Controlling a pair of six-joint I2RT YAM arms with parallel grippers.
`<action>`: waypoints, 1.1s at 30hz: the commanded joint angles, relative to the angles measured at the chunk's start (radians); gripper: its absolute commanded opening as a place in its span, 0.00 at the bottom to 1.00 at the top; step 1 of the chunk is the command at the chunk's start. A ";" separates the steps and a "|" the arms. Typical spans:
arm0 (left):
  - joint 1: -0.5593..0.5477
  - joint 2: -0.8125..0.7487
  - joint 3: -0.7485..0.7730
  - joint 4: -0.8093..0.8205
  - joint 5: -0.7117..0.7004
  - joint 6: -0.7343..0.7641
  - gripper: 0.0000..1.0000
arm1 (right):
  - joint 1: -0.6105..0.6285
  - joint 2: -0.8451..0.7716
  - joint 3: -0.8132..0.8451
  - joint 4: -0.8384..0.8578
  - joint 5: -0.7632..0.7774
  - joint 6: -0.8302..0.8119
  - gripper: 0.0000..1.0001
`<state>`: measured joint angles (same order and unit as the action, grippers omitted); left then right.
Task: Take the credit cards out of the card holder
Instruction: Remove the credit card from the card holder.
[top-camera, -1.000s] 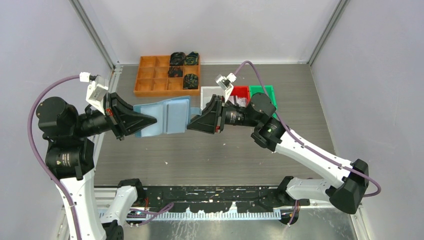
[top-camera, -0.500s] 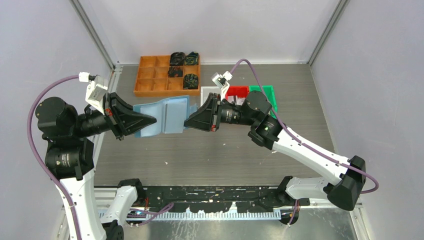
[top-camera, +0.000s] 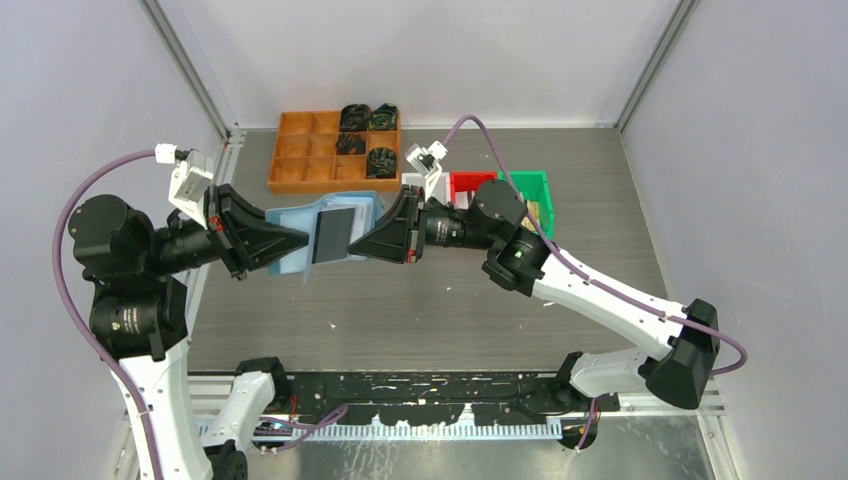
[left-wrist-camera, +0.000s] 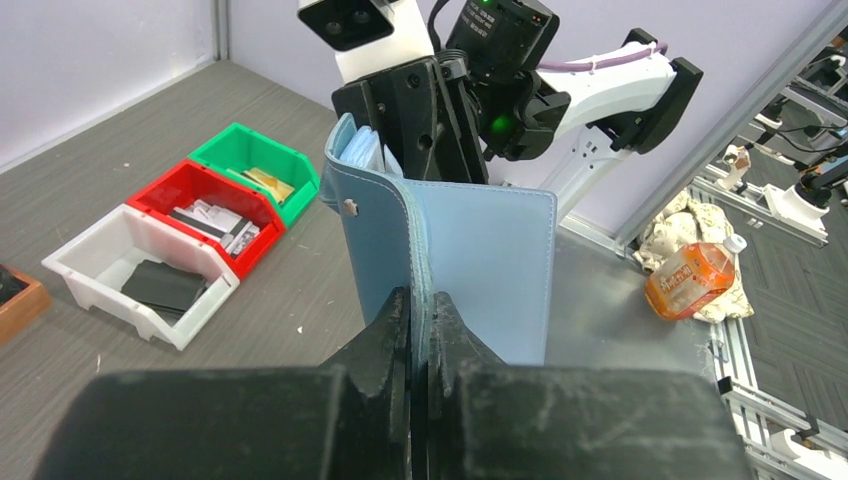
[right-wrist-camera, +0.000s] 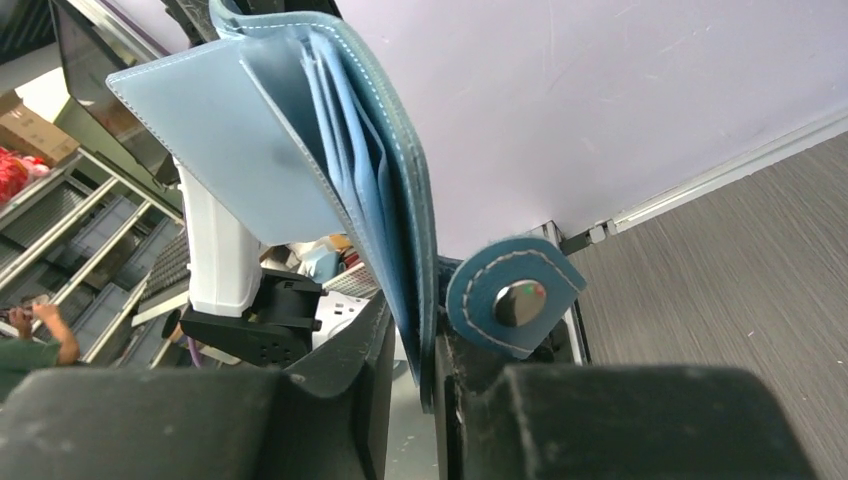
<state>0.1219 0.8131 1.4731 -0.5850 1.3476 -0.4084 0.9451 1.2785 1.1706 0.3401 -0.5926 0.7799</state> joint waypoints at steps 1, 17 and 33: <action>0.000 -0.013 0.000 0.040 0.018 0.008 0.02 | 0.018 -0.028 0.050 0.097 -0.001 -0.003 0.22; 0.001 0.012 0.027 -0.160 -0.225 0.262 0.55 | 0.020 -0.112 0.073 -0.226 0.092 -0.118 0.01; 0.001 0.050 0.149 -0.059 -0.268 0.348 0.56 | 0.019 -0.106 0.138 -0.377 0.039 -0.192 0.01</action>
<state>0.1234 0.8490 1.5513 -0.6991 1.0996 -0.1379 0.9611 1.1881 1.2404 -0.0875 -0.5007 0.5991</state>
